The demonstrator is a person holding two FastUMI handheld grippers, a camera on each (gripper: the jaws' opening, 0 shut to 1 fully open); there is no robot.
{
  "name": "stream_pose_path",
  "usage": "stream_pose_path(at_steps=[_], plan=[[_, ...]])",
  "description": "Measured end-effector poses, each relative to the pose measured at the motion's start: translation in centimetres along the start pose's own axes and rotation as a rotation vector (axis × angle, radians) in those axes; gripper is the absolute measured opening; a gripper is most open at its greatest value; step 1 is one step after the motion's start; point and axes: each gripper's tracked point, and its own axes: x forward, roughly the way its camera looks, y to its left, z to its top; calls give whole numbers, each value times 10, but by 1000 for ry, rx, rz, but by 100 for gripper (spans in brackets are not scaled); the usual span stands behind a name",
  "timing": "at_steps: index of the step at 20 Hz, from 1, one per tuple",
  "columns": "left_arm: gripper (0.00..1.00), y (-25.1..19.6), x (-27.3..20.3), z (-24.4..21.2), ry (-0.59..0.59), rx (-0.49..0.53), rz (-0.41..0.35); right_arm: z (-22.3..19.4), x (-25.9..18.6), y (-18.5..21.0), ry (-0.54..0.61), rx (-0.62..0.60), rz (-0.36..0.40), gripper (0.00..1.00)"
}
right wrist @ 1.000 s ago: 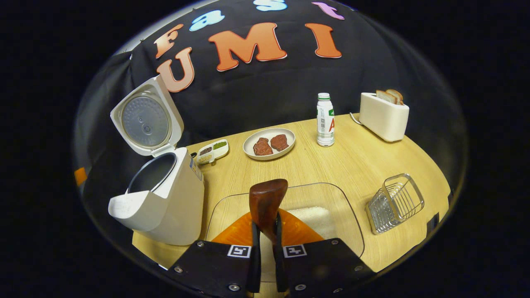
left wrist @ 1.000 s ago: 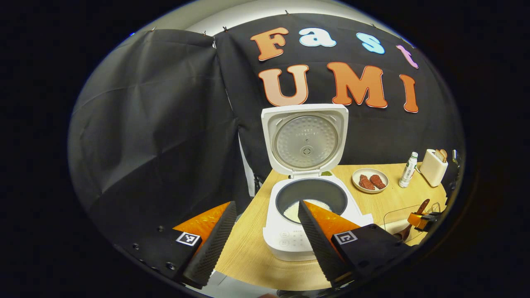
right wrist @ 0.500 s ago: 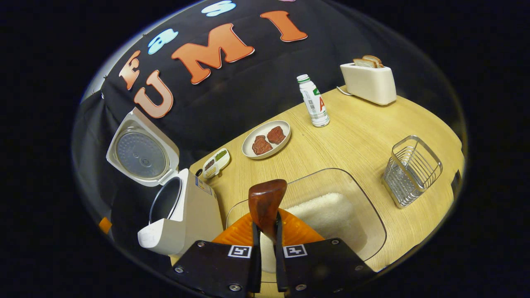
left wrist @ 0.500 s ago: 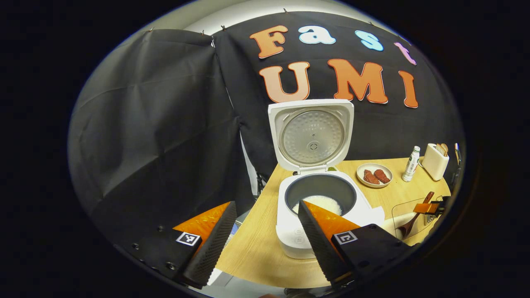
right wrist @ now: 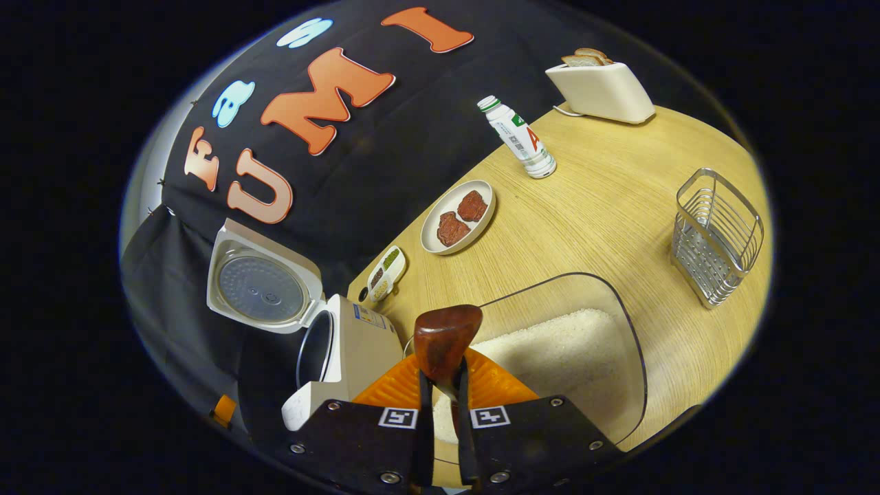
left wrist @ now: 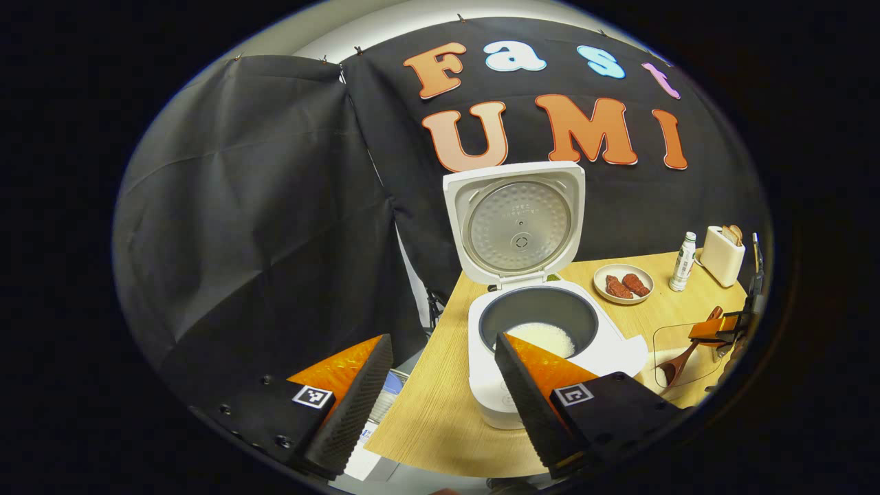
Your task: Close the left gripper, press the button to open the rice cooker; take a wooden spoon from the chopstick holder with the right hand, scoop a spoonful of rice and pour it into the rice cooker, then put the wooden spoon back into the chopstick holder.
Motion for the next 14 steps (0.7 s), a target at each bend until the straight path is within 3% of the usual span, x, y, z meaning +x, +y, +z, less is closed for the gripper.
stream_pose_path(at_steps=[1,2,10,14], plan=[[100,-2,0,0,1,-1,-3,0,-3,0,-1,5,8,10],[99,-4,-1,0,1,-3,-6,1,-5,-1,-8,13,16,14],[100,-24,0,0,12,-11,-24,1,-15,-15,-16,114,42,14],[99,-30,-5,6,8,15,-27,16,-17,-17,-40,90,59,13]])
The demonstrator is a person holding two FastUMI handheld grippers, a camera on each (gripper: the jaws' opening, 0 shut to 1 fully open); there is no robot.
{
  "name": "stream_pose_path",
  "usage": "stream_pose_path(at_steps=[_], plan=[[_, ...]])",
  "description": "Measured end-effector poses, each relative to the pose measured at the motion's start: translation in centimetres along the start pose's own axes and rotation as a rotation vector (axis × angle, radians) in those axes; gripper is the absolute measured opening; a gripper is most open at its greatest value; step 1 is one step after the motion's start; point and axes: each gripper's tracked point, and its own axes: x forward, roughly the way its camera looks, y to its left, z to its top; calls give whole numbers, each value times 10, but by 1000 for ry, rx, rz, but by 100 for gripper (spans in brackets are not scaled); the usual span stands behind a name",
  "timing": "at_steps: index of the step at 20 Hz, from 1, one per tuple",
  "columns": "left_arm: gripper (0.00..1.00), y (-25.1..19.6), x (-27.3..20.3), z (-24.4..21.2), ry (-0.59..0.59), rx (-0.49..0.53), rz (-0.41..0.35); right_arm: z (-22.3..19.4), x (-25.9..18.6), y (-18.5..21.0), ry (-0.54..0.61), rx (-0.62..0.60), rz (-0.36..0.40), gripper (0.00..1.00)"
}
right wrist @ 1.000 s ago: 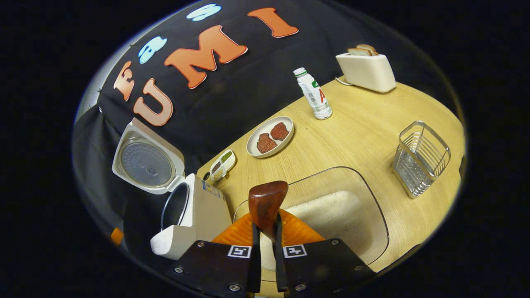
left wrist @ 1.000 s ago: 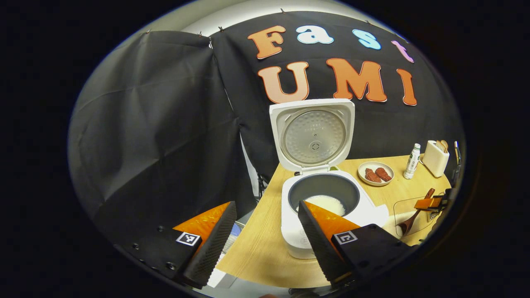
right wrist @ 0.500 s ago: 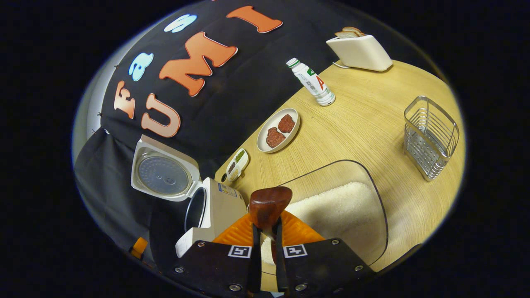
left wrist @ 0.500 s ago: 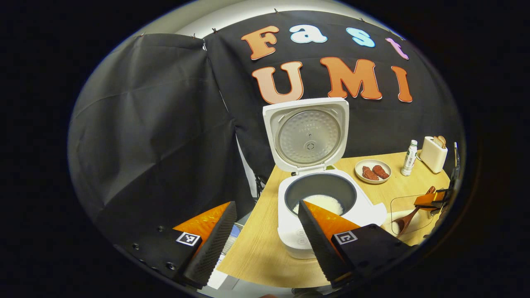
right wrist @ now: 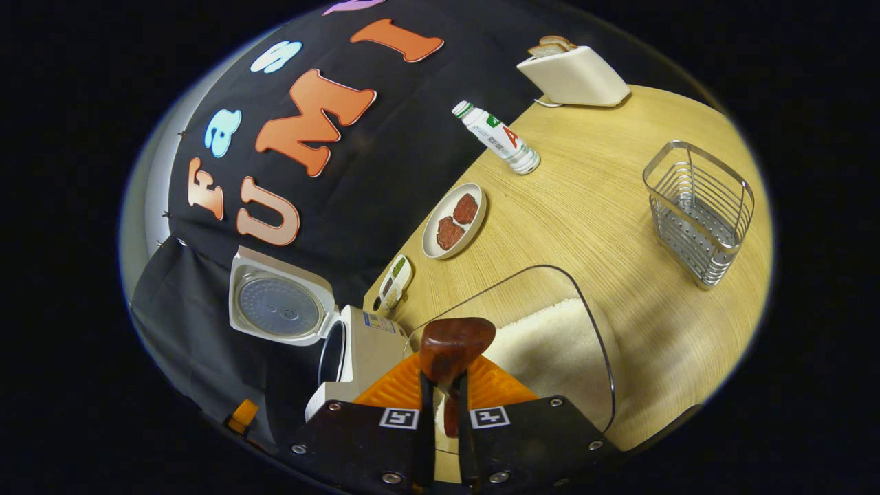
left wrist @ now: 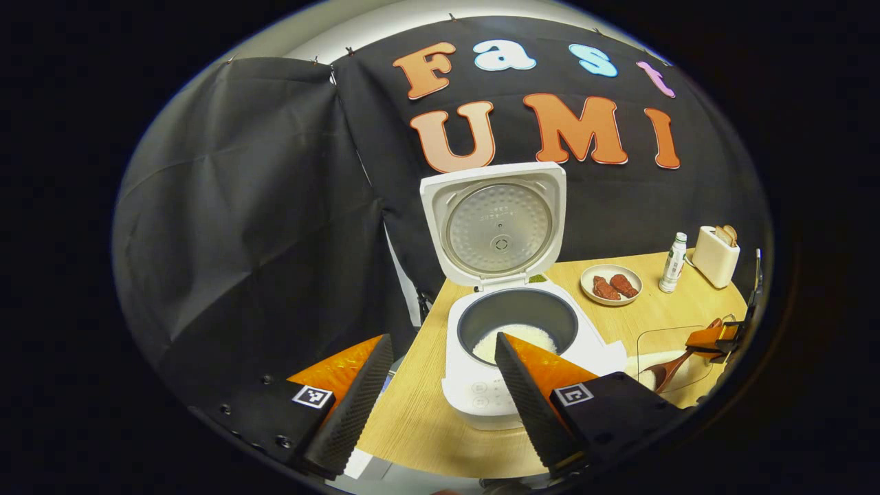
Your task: Close the left gripper, press the button to open the rice cooker; take a wooden spoon from the chopstick holder with the right hand, scoop a spoonful of rice and pour it into the rice cooker, then put the wooden spoon back into the chopstick holder.
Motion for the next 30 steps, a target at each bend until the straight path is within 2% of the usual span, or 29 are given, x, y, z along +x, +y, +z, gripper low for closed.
stream_pose_path(at_steps=[5,6,7,16,19,24,30], plan=[[99,-8,-3,11,-13,51,-5,23,-1,-1,-40,72,56,12],[100,-10,-3,13,-16,56,-8,27,-1,-1,-46,103,71,7],[99,-13,-2,16,-21,58,-11,31,-4,-5,-48,132,79,12],[99,-29,0,26,-35,25,-33,80,-32,10,-124,386,237,11],[98,-26,2,28,-41,-1,-28,93,-40,30,-134,431,300,11],[99,-5,4,18,-40,-44,11,108,-42,90,-110,408,386,11],[98,31,5,1,-31,-115,58,94,-20,165,-34,374,449,11]])
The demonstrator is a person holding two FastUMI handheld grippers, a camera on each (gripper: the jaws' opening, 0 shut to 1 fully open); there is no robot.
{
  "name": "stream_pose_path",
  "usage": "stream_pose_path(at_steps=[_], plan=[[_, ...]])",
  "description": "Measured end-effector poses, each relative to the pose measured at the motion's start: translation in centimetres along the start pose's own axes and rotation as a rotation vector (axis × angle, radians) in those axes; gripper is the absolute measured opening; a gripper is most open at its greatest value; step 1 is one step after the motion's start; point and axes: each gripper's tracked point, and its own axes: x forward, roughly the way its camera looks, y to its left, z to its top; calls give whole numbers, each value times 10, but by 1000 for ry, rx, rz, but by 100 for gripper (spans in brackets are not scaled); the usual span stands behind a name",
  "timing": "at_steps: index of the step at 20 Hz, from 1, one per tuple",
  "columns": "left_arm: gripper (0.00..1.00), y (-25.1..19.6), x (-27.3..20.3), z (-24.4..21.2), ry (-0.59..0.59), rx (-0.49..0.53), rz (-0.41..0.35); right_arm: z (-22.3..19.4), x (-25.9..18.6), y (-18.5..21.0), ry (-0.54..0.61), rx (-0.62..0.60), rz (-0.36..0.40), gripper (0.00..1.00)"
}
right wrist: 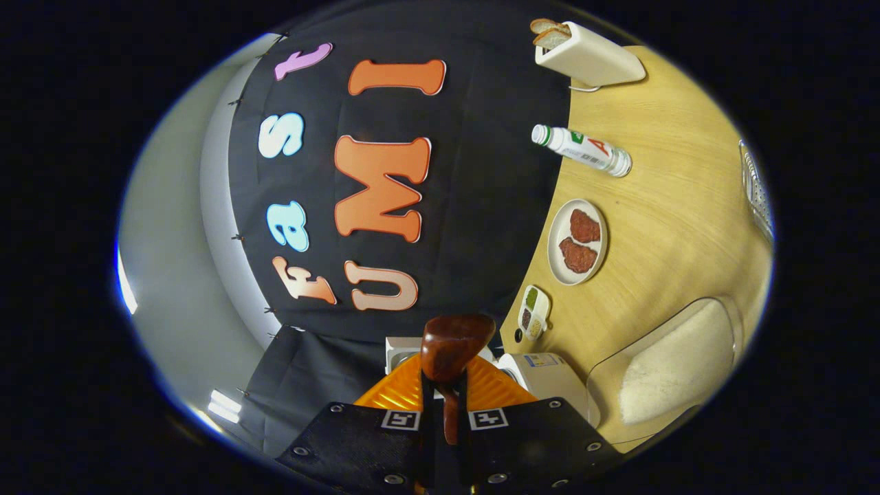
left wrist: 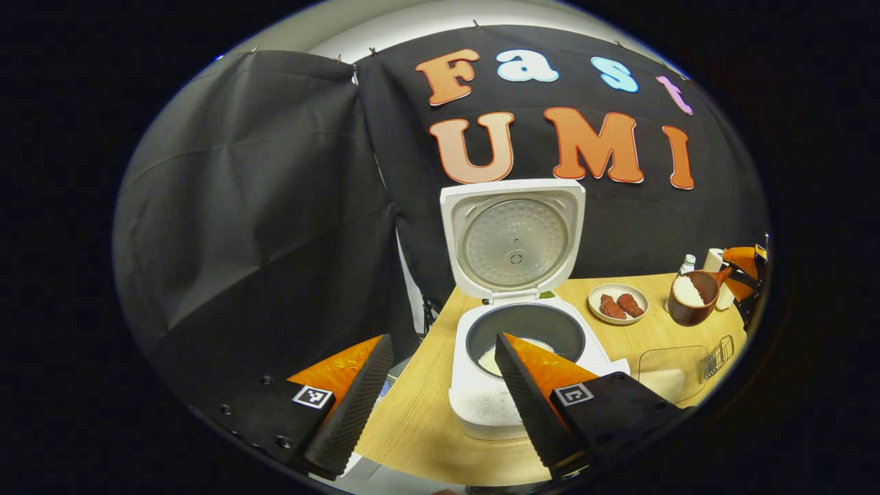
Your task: Close the left gripper, press the button to open the rice cooker; take a wooden spoon from the chopstick holder with the right hand, scoop a spoonful of rice and pour it into the rice cooker, then put the wooden spoon back into the chopstick holder.
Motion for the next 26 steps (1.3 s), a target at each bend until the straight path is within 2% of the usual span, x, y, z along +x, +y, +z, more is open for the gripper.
stream_pose_path(at_steps=[7,11,18,26], plan=[[99,69,5,-19,8,-35,94,-67,73,24,103,-27,-7,12],[99,104,8,-33,28,-61,142,-100,112,22,141,-107,-49,11],[98,137,13,-54,78,-92,171,-130,151,14,157,-393,-151,11],[99,138,21,-59,97,-86,155,-149,166,25,185,-764,-189,11]])
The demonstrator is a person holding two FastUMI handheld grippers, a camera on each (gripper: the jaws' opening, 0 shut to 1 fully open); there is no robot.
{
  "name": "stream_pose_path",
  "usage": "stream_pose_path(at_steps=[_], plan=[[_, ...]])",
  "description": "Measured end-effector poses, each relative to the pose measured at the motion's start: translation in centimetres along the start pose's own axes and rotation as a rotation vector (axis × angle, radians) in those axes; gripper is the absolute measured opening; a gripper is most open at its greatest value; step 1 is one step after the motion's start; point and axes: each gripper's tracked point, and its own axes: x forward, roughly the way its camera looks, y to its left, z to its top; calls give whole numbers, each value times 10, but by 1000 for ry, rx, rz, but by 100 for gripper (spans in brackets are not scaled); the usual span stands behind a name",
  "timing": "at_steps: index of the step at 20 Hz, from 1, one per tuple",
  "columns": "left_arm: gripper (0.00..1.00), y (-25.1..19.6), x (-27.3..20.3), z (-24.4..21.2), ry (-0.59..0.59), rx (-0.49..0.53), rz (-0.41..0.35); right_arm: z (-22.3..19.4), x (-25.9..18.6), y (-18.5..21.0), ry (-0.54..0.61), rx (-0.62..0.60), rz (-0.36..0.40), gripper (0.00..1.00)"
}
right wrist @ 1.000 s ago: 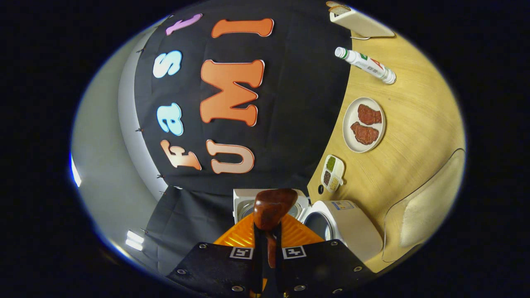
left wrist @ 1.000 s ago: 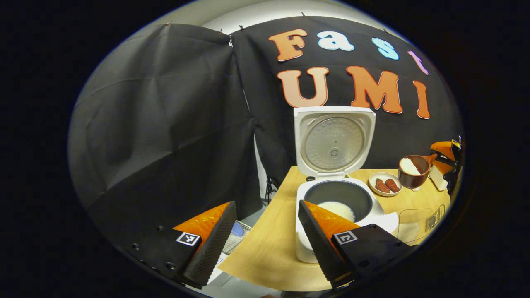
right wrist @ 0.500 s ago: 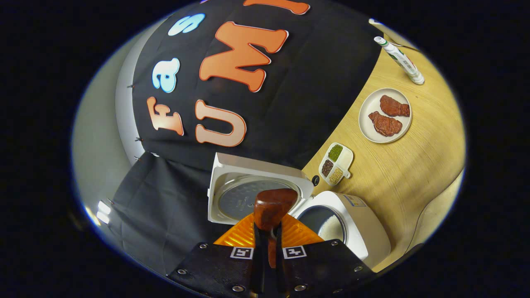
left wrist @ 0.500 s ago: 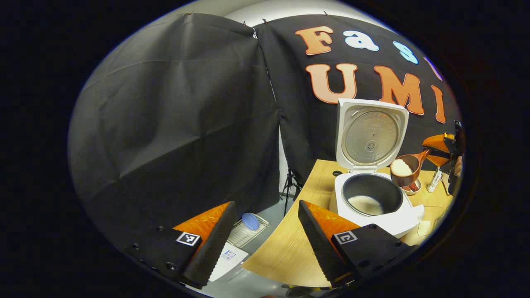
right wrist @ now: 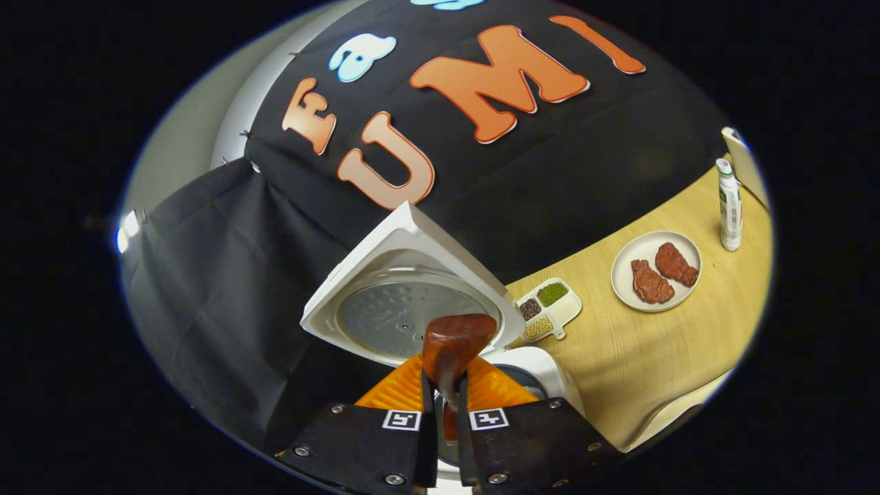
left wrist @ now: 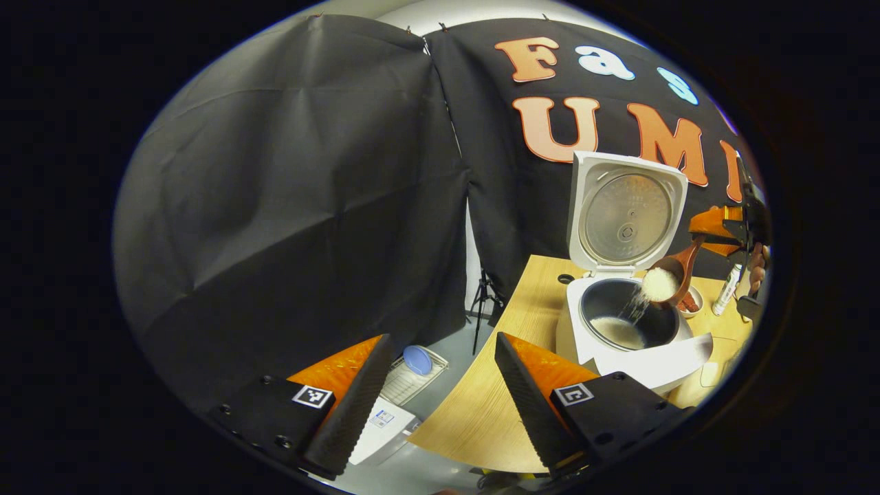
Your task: Close the left gripper, press the button to open the rice cooker; take a wooden spoon from the chopstick holder with the right hand, scoop a spoonful of rice and pour it into the rice cooker, then put the wooden spoon back into the chopstick holder.
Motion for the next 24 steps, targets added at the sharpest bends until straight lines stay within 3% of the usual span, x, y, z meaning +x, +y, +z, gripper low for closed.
stream_pose_path(at_steps=[12,24], plan=[[99,7,-2,-2,7,-7,6,-2,0,23,-32,-321,-5,11],[98,12,-6,-1,0,2,-1,14,-6,56,-96,-529,27,11]])
